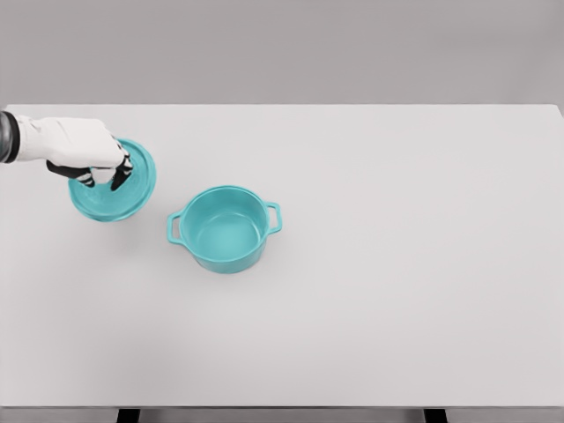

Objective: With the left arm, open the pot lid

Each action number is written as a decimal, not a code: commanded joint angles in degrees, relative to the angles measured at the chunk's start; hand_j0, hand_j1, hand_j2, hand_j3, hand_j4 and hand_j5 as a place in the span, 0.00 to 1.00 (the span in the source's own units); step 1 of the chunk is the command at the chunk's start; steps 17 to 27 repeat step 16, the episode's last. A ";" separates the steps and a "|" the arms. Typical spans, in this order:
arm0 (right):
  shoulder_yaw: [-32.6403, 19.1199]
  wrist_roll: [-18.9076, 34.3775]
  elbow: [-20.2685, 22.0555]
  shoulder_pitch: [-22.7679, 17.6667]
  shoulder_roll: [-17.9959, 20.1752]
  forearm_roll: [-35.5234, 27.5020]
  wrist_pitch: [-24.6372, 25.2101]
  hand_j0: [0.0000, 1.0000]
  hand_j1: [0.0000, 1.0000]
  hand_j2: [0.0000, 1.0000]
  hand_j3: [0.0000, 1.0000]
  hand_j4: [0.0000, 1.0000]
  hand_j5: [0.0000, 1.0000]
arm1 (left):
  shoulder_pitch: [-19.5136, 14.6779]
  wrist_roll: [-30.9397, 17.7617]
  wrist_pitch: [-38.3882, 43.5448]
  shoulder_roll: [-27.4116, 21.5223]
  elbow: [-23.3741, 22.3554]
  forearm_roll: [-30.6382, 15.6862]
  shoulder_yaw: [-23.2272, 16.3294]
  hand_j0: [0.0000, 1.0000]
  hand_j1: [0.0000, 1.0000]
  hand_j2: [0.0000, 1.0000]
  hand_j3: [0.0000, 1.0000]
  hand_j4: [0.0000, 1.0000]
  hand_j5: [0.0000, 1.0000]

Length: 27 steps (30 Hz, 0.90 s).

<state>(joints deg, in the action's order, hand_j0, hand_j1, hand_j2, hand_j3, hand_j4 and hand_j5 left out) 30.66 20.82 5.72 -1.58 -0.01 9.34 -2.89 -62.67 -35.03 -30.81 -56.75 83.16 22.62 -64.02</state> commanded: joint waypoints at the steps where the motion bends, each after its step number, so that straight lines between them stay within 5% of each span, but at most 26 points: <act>1: 0.01 0.01 0.00 0.00 0.01 -0.03 -0.01 1.00 1.00 1.00 1.00 1.00 1.00 | 0.00 0.03 0.22 -0.29 -1.25 1.11 0.04 0.50 0.50 0.50 0.50 0.50 0.50; 3: 0.01 0.01 0.00 0.00 0.01 -0.03 -0.01 1.00 1.00 1.00 1.00 1.00 1.00 | 0.09 0.03 0.58 -0.20 -2.65 1.11 0.13 0.94 0.94 0.94 0.94 0.94 0.94; 4: 0.01 0.01 0.00 0.00 0.01 -0.03 -0.01 1.00 1.00 1.00 1.00 1.00 1.00 | 0.18 0.03 0.49 -0.20 -2.92 1.11 0.13 1.00 1.00 1.00 1.00 1.00 1.00; 13: 0.01 0.01 0.00 0.00 0.01 -0.03 -0.01 1.00 1.00 1.00 1.00 1.00 1.00 | 0.18 0.03 0.22 -2.84 -3.80 -0.12 0.39 1.00 1.00 1.00 1.00 1.00 1.00; 16: 0.01 0.01 0.00 0.00 0.01 -0.03 -0.01 1.00 1.00 1.00 1.00 1.00 1.00 | 0.26 0.03 0.31 -1.70 -11.18 -2.41 0.74 1.00 1.00 1.00 1.00 1.00 1.00; 27: 0.01 0.01 0.00 0.00 0.01 -0.03 -0.01 1.00 1.00 1.00 1.00 1.00 1.00 | 0.26 0.03 0.31 -1.70 -11.18 -2.41 0.74 1.00 1.00 1.00 1.00 1.00 1.00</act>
